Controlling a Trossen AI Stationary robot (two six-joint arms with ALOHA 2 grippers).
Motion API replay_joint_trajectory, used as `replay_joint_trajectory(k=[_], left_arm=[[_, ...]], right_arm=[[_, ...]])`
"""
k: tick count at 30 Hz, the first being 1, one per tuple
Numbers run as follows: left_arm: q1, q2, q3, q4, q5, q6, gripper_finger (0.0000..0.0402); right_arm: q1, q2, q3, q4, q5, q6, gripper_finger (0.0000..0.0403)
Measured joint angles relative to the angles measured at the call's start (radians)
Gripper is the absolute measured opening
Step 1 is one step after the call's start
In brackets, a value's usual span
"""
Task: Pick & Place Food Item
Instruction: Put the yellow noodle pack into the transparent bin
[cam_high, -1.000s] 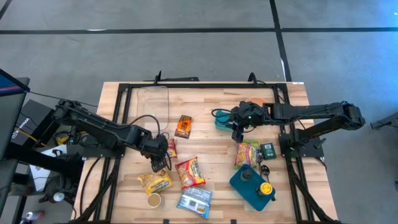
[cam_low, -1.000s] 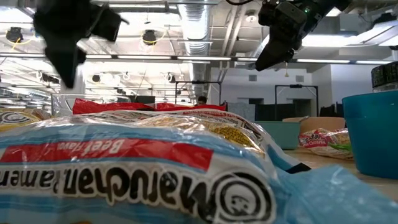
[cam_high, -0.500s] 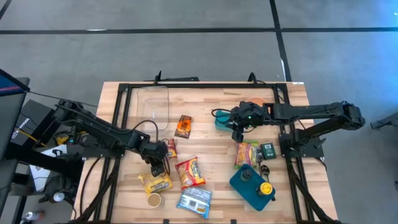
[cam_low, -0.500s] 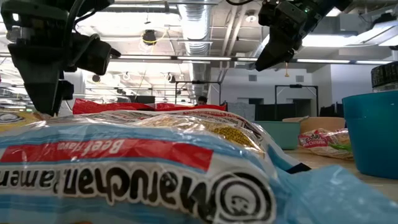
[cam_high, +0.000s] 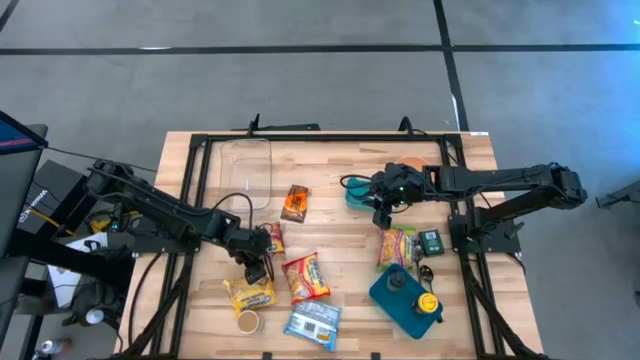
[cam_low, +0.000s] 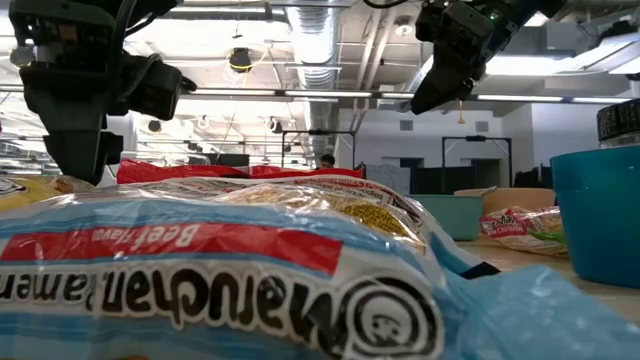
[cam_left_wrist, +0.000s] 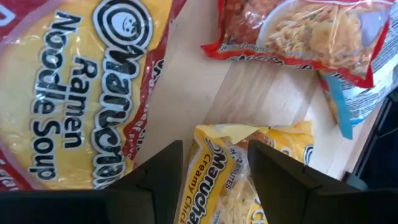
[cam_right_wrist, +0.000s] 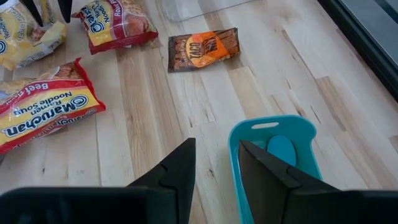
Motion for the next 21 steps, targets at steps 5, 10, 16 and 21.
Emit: replay_joint_trajectory(k=[5, 10, 16, 21], left_arm=[[0.0, 0.0, 0.0, 0.004, -0.006, 0.001, 0.0177], [0.0, 0.0, -0.014, 0.028, -0.006, 0.001, 0.0177], [0.0, 0.001, -0.064, 0.086, -0.005, -0.005, 0.0177], [0.0, 0.001, -0.079, 0.134, -0.001, -0.002, 0.0177]], right_arm=[[0.0, 0.0, 0.0, -0.004, 0.0, 0.0, 0.0115], [0.0, 0.0, 0.0, -0.004, 0.0, 0.0, 0.0115], [0.0, 0.0, 0.0, -0.004, 0.0, 0.0, 0.0115], [0.0, 0.0, 0.0, -0.004, 0.0, 0.0, 0.0115]])
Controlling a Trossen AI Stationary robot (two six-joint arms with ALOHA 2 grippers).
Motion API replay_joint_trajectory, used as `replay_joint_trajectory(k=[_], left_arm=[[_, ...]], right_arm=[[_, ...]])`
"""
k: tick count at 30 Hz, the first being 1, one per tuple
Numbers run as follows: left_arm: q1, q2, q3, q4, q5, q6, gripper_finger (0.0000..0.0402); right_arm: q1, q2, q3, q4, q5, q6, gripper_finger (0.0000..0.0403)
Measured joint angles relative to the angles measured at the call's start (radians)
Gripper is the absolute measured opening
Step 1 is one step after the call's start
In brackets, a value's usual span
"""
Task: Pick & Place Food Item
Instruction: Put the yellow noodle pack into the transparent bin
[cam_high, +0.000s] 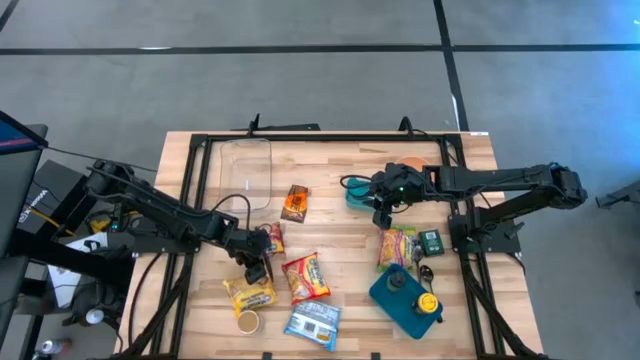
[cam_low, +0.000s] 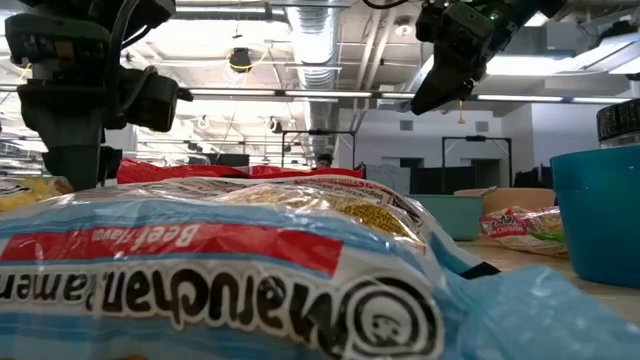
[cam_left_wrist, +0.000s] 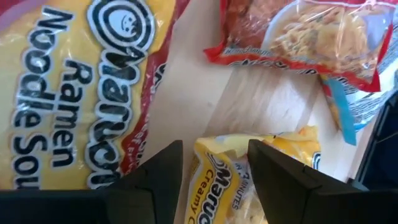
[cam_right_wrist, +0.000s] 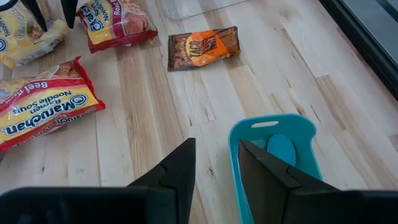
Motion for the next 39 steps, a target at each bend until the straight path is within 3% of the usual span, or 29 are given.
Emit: replay_joint_trajectory(k=[7, 27, 39], left_arm=[[0.0, 0.0, -0.018, -0.001, 0.001, 0.0, 0.0157], [0.0, 0.0, -0.018, 0.01, 0.001, 0.0, 0.0005], [0.0, 0.0, -0.018, 0.01, 0.001, 0.006, 0.0001]], right_arm=[[0.0, 0.0, 0.0, 0.0, 0.0, 0.0, 0.0115], [0.0, 0.0, 0.0, 0.0, 0.0, 0.0, 0.0115], [0.0, 0.0, 0.0, 0.0, 0.0, 0.0, 0.0115]])
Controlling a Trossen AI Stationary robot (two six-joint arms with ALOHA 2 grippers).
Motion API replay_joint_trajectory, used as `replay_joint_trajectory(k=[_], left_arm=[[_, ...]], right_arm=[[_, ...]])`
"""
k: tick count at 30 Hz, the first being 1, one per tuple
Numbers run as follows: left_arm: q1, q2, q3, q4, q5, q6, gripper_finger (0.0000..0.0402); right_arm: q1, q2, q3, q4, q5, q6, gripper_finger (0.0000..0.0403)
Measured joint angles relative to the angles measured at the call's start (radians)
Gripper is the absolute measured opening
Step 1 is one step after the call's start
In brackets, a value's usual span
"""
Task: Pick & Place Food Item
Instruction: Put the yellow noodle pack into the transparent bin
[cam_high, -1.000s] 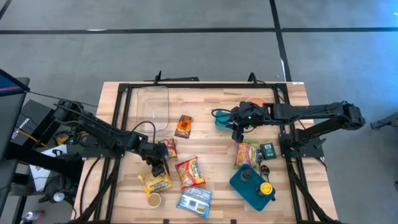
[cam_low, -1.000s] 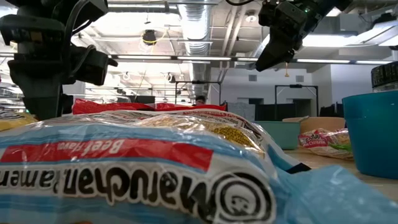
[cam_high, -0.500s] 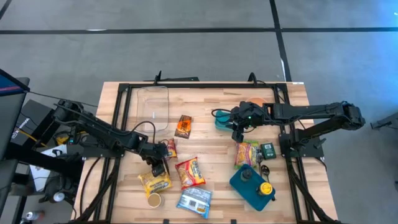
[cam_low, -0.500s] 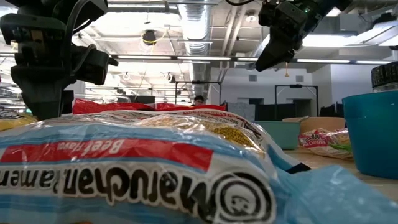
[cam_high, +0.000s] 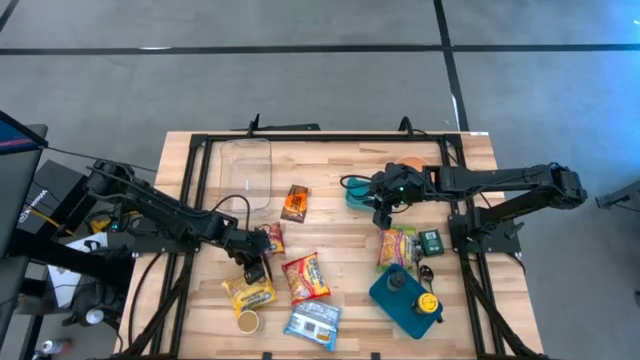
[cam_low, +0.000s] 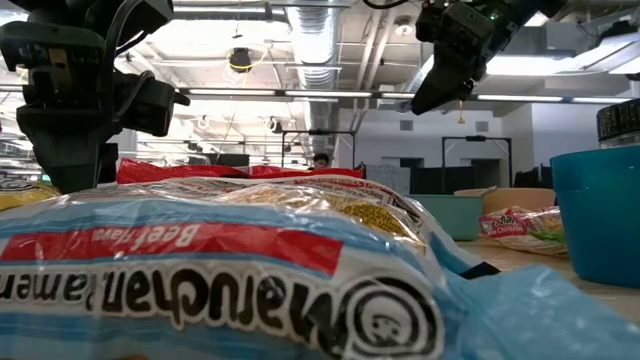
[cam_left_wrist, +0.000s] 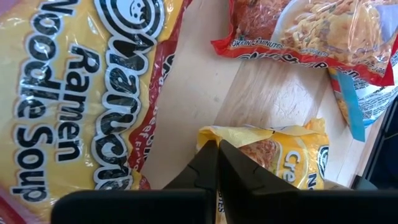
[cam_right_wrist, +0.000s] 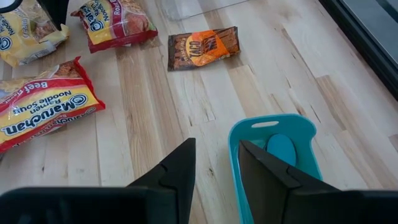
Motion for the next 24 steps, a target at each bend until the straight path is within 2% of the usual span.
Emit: replay_joint_trajectory(k=[11, 18, 24], left_arm=[[0.0, -0.038, 0.0, 0.046, -0.001, 0.054, 0.0], [0.0, -0.167, 0.0, 0.09, -0.056, 0.126, 0.0], [0.0, -0.291, 0.0, 0.145, -0.155, 0.227, 0.0]], right_arm=[[0.0, 0.0, 0.0, 0.001, 0.0, 0.0, 0.0115], [0.0, 0.0, 0.0, 0.004, 0.0, -0.001, 0.0115], [0.0, 0.0, 0.0, 0.005, 0.0, -0.003, 0.0115]])
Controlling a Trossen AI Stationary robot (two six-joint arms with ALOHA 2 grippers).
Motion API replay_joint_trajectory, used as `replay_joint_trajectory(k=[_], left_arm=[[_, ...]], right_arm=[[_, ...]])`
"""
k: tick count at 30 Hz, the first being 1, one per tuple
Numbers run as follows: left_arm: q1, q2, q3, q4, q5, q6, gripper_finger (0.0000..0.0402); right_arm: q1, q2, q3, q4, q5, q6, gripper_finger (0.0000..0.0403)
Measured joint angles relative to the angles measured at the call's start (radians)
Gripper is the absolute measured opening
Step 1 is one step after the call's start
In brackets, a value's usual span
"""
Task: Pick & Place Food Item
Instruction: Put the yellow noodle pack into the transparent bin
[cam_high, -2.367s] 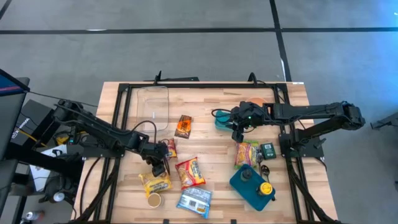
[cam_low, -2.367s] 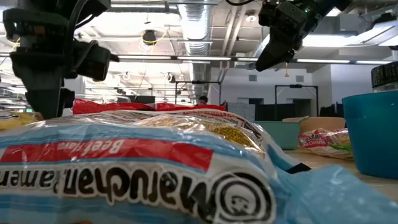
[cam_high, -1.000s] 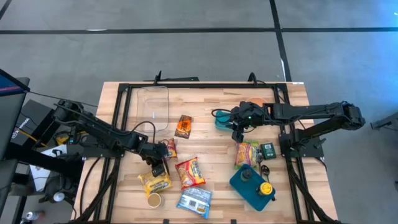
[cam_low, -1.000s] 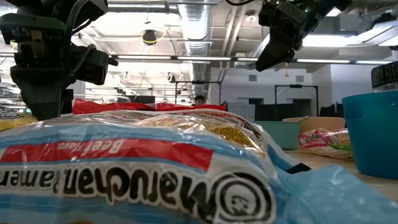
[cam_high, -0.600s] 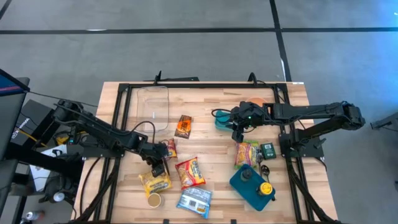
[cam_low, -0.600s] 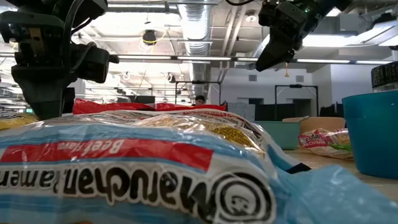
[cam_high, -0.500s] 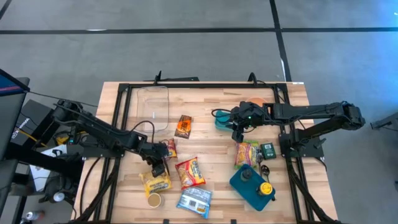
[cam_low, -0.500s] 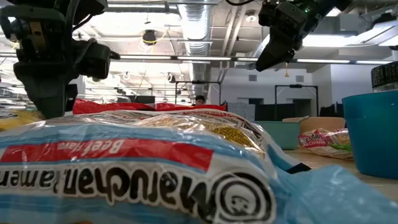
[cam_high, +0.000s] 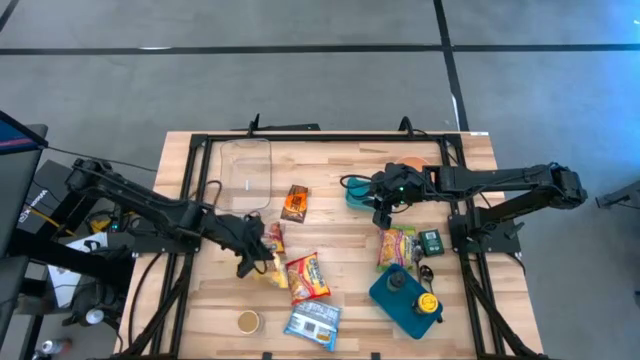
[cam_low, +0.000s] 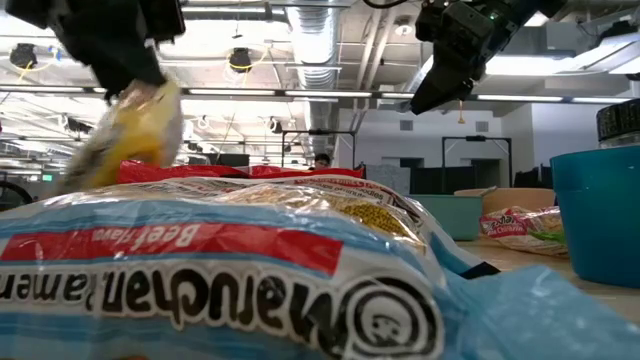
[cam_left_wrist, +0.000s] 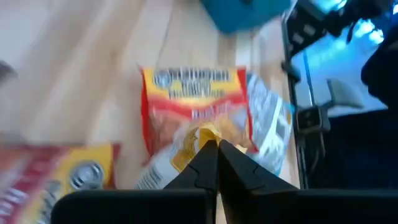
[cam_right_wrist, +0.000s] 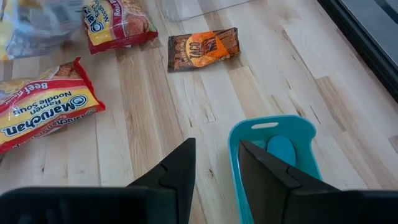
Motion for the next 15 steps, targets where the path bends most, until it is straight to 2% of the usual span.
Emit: replay_joint_trajectory(k=[8, 15], left_arm=[[0.002, -0.103, 0.0, 0.153, -0.1, 0.201, 0.0], [0.014, -0.135, 0.0, 0.278, -0.314, 0.4, 0.0]], right_arm=[[0.0, 0.0, 0.0, 0.008, 0.0, -0.006, 0.0115], [0.0, 0.0, 0.0, 0.015, 0.002, -0.006, 0.0115]])
